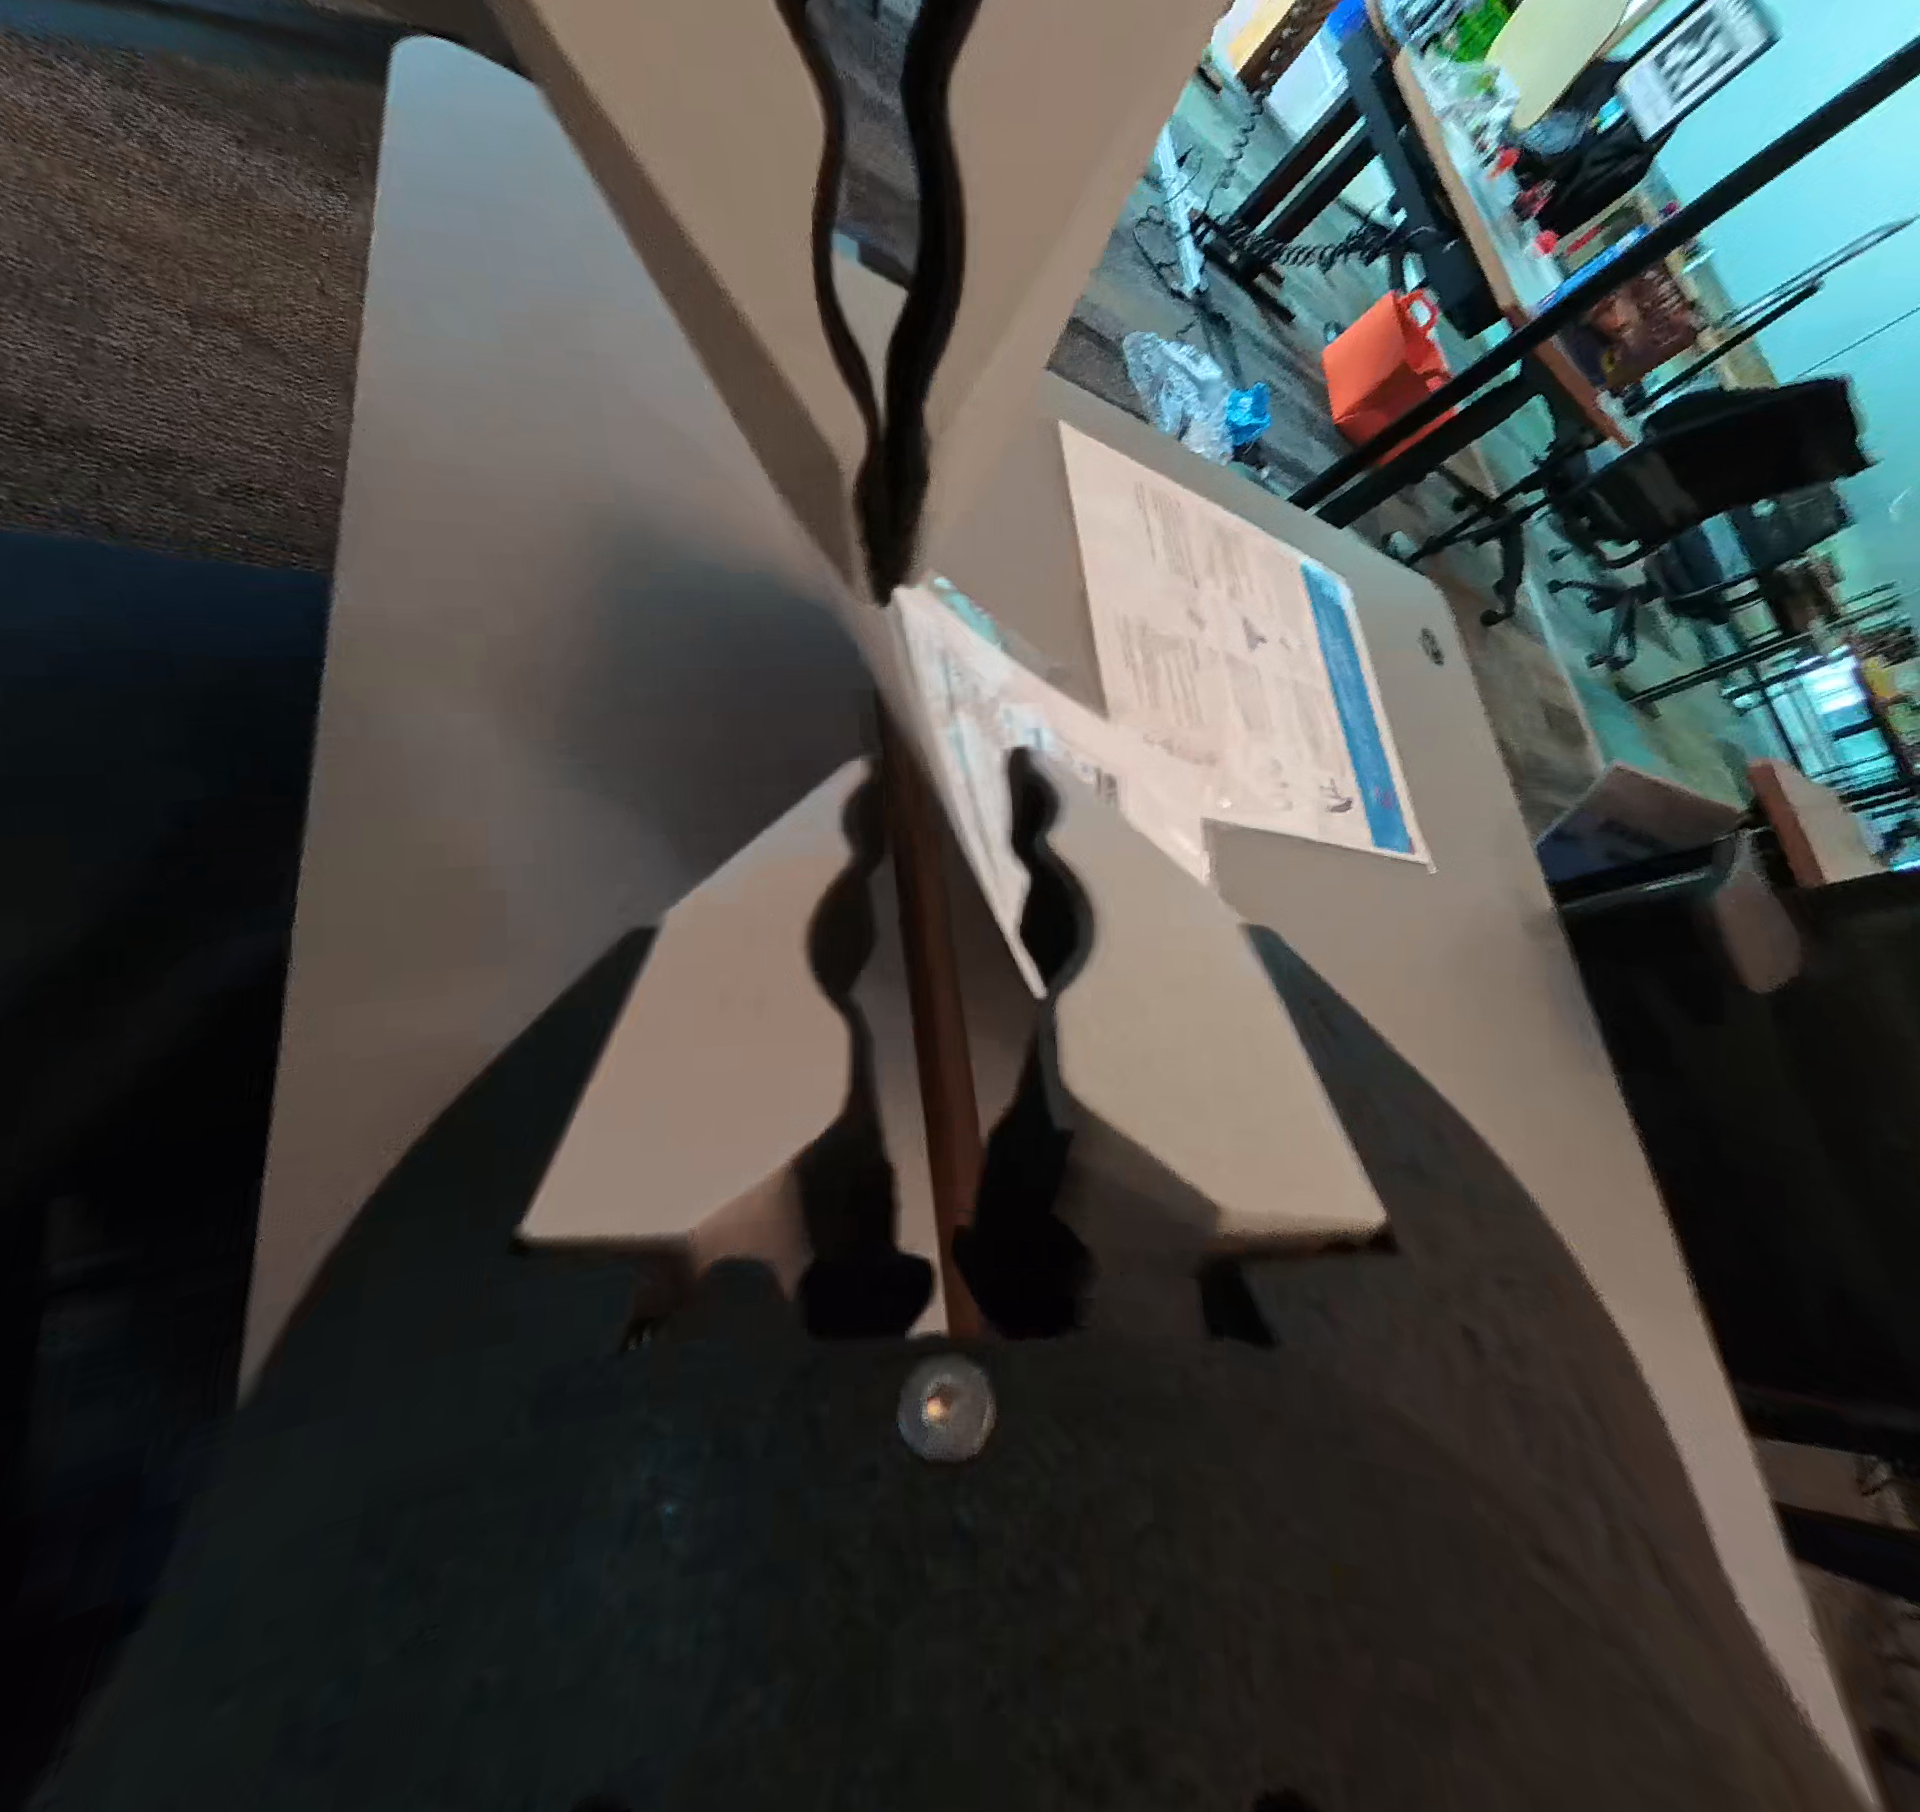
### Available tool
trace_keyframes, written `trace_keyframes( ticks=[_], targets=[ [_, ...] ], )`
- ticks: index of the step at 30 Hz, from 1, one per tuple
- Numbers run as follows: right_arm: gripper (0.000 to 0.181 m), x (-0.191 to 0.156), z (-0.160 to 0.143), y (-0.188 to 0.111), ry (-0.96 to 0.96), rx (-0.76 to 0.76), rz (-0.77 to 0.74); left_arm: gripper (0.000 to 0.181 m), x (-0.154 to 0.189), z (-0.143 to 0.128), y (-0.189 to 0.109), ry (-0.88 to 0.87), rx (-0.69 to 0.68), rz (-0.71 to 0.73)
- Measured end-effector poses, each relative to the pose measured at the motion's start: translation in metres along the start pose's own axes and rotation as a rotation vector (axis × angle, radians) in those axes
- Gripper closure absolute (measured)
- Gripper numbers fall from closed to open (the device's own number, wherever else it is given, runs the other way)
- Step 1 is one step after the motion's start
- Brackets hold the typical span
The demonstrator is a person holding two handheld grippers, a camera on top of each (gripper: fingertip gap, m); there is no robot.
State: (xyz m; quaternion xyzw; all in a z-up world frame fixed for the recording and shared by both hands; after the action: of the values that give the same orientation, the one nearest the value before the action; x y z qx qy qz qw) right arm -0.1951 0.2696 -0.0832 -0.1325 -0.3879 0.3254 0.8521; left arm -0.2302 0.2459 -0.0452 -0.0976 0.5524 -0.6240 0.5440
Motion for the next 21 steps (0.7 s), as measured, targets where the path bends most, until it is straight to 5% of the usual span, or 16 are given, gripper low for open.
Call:
trace_keyframes(
  ticks=[1,4,7,13,17,21],
  targets=[
    [0.178,-0.001,0.002,-0.004,-0.031,0.017,-0.014,0.181,0.004,0.003,-0.001,0.002,0.010,0.005],
    [0.181,0.000,0.003,-0.018,-0.099,0.036,-0.067,0.181,0.000,0.011,-0.011,-0.038,0.077,0.107],
    [0.181,0.012,-0.003,-0.043,-0.090,0.057,-0.111,0.151,-0.011,0.004,-0.039,-0.144,0.167,0.183],
    [0.181,0.044,-0.008,-0.127,0.086,0.209,-0.137,0.144,-0.032,-0.033,-0.108,-0.501,0.566,0.250],
    [0.181,0.053,0.001,-0.179,0.205,0.345,-0.071,0.142,-0.020,-0.044,-0.090,-0.595,0.674,0.145],
    [0.181,0.055,0.016,-0.209,0.252,0.441,0.003,0.131,-0.011,-0.022,-0.044,-0.582,0.658,0.015]
  ],
)
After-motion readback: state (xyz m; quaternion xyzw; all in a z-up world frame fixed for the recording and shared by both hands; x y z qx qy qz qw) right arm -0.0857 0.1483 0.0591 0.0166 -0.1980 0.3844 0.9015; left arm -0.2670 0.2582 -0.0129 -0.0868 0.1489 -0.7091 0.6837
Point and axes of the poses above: each gripper's, where its closed fingertips meet, y out along the fingers, z out of its top, x = y × z across the jaws, the point moved 2 cm from there along -y, back along the fingers, and after that the axes turned 2 degrees about -x, right-handed, at the moved point
